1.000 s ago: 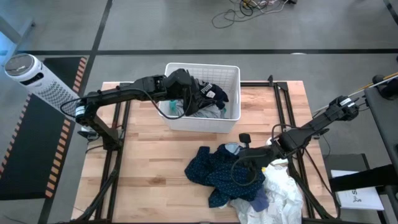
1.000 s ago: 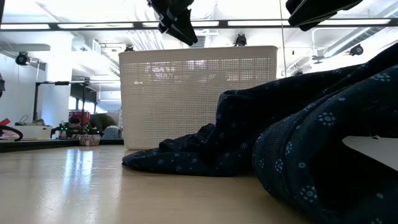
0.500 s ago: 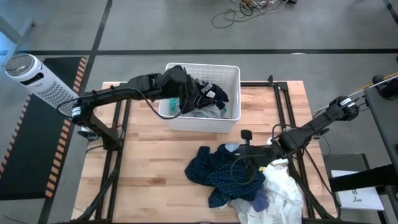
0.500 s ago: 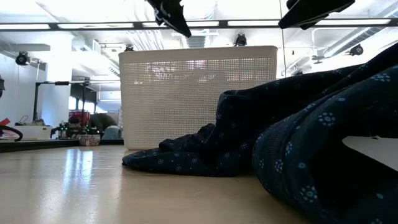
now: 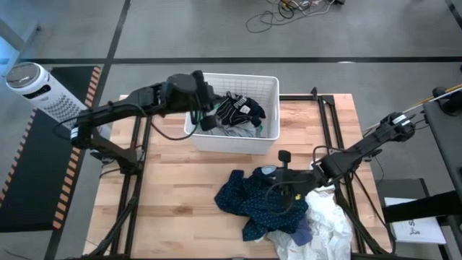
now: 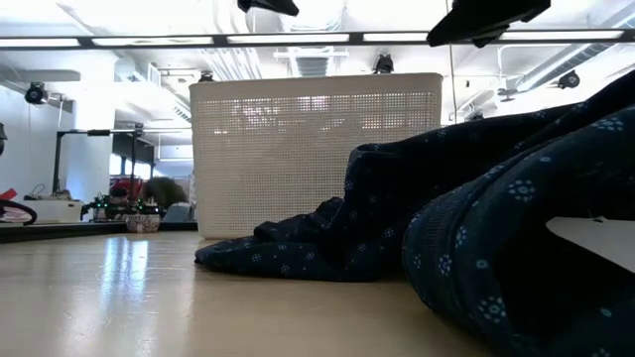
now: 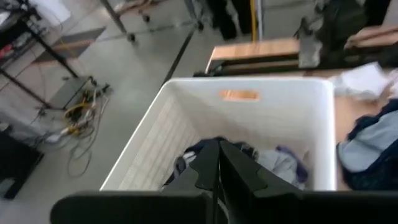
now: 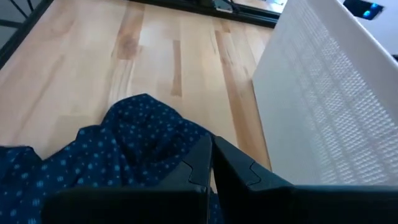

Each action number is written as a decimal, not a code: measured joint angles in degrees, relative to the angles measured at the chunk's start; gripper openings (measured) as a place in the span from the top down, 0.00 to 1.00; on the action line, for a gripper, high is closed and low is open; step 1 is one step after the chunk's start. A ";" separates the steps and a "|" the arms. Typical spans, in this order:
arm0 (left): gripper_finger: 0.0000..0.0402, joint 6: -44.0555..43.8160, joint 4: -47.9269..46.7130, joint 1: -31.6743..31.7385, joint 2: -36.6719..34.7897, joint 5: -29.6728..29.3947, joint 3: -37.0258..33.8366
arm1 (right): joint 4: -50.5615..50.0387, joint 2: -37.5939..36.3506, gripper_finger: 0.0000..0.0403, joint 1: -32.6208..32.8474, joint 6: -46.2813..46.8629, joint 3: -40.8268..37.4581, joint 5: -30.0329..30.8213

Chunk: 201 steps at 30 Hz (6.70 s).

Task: Sort clothes
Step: Put the blue polo shirt into the laundry organizer

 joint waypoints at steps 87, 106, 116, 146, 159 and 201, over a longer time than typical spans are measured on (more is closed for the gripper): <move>1.00 -19.54 40.80 -29.44 -20.61 -7.28 -45.40 | 19.85 8.38 1.00 2.54 -2.87 1.90 -6.58; 1.00 -18.10 40.77 -29.42 -20.61 -7.27 -45.42 | 17.96 8.38 1.00 2.54 -4.06 1.90 -6.58; 1.00 -16.61 40.72 -29.42 -20.61 -7.33 -45.60 | 14.17 7.85 1.00 2.94 -0.59 1.92 -6.66; 1.00 -16.75 67.35 -31.47 -20.56 -13.30 -67.68 | -16.74 14.25 0.74 9.14 22.68 19.74 -16.94; 1.00 -16.40 67.34 -33.07 -20.56 -13.23 -67.84 | -18.01 26.02 0.28 5.03 30.29 20.22 -17.14; 1.00 -15.62 68.19 -33.15 -20.58 -12.21 -67.93 | -33.75 44.52 0.86 -5.86 14.03 39.97 -25.03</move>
